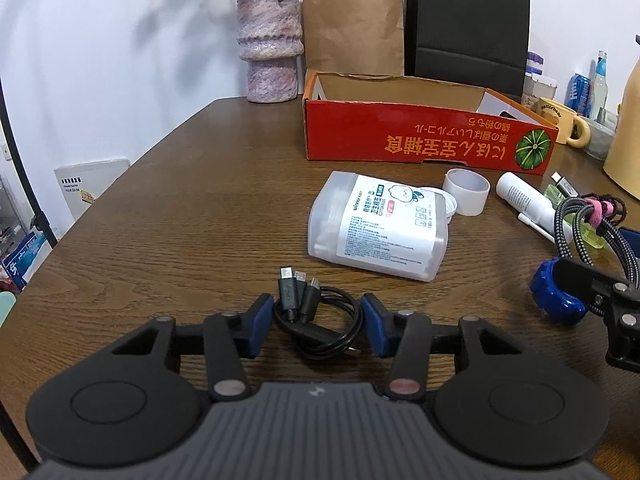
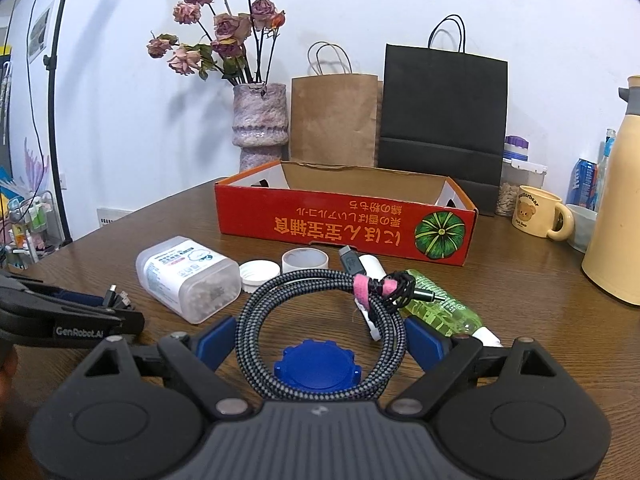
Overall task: Organize rigid objects
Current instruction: 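Close the left gripper on the black USB cable while the right grips the coiled cable, then carry the black cable and braided coiled cable with both grippers over the red box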
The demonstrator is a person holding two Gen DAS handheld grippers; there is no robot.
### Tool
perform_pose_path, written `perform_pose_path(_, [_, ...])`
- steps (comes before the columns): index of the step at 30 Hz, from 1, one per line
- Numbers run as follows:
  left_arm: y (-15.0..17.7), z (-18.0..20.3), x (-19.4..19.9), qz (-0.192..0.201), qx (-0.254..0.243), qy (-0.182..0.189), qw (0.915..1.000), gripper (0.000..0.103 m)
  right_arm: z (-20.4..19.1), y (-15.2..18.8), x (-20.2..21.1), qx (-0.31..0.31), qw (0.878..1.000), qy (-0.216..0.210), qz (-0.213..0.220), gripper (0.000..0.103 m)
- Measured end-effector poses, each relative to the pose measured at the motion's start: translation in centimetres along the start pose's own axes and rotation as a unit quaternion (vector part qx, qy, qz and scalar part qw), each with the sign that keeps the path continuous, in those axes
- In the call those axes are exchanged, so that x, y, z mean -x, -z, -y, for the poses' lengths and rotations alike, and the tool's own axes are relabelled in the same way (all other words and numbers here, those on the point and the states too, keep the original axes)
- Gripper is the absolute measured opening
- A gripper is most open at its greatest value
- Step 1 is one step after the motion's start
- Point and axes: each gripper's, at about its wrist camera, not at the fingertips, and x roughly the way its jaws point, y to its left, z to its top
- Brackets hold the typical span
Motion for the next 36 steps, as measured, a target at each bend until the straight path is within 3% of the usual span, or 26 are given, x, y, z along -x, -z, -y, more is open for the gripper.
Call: perform_pose_path(36, [-2.2,0.8,3.0,0.055,-0.008,0.008,0.9984,0.045,0.4,-1.2,1.1,0.000,1.000,0.001,0.021,0.090])
